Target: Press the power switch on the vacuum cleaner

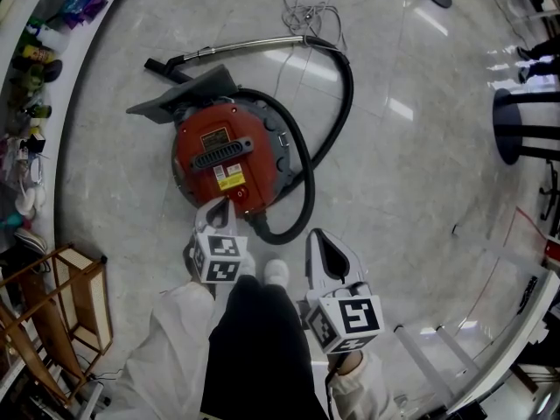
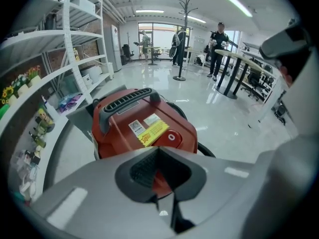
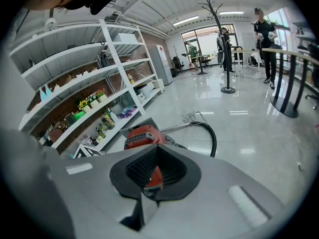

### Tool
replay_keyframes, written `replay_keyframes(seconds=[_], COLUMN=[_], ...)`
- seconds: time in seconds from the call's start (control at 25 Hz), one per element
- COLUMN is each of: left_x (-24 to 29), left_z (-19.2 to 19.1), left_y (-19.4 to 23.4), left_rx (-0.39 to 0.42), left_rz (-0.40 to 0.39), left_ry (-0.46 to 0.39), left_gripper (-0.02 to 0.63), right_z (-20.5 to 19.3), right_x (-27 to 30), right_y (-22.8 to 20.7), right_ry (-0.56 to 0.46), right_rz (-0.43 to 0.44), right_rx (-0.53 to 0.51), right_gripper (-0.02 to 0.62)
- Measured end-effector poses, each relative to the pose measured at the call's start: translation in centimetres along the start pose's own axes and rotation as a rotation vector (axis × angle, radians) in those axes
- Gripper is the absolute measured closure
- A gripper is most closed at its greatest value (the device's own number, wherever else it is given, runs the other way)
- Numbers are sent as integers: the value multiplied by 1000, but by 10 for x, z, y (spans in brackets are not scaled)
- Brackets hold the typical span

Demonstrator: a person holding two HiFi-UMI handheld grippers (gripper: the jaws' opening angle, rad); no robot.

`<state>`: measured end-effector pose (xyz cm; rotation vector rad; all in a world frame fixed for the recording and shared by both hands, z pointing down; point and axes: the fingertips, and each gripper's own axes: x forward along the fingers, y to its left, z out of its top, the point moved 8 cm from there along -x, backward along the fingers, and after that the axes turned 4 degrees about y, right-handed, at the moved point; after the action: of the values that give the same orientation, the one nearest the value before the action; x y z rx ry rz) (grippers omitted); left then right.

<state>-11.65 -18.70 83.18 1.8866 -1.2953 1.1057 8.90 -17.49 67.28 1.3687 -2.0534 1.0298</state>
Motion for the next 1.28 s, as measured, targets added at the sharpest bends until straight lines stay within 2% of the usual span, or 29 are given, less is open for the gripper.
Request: replay_keyframes(seconds=[1.04, 1.28], left_x=[2, -8], left_z=[1, 4], left_y=[0, 4], left_rx=[-5, -33], left_rz=[12, 23], left_ry=[6, -26], left_gripper=[605, 606], right_z=[-2, 4], right_x=[-3, -8], right_y=[-2, 1], right_ry=[0, -16], right_rz=[7, 20], right_rx=[-5, -31], right_gripper=[595, 595])
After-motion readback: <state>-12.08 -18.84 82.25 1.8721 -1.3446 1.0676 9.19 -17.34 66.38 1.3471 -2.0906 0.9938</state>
